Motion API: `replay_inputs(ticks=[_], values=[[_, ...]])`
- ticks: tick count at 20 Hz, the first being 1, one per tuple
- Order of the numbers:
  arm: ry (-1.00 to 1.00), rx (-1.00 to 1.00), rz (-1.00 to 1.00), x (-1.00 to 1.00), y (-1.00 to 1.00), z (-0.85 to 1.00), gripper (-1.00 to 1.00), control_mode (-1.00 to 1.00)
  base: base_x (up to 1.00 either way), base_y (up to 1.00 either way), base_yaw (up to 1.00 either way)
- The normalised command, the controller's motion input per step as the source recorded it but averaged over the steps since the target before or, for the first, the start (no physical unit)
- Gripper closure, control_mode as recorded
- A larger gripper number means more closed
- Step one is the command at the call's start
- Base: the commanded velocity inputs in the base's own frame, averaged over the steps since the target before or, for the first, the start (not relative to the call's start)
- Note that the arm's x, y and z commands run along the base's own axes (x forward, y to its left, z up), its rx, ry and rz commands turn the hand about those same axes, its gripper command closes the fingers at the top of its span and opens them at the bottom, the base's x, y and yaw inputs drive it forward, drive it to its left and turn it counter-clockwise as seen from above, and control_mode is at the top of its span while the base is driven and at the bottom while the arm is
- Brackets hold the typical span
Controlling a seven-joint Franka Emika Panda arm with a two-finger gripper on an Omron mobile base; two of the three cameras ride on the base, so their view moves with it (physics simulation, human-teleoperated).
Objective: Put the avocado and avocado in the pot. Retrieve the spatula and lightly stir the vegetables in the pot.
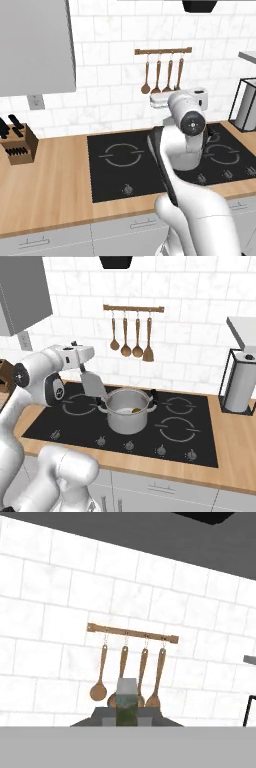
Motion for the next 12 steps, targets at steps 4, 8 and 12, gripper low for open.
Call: replay_inputs(ticks=[4, 8, 12], values=[[-0.01, 0.11, -0.36, 0.47, -0.74, 0.02, 1.0, -1.0, 0.0, 0.0, 0.0], [-0.01, 0.13, -0.17, 0.47, -0.68, -0.02, 1.0, -1.0, 0.0, 0.0, 0.0], [0.0, 0.04, -0.15, 0.5, -0.63, -0.15, 1.0, -1.0, 0.0, 0.0, 0.0]])
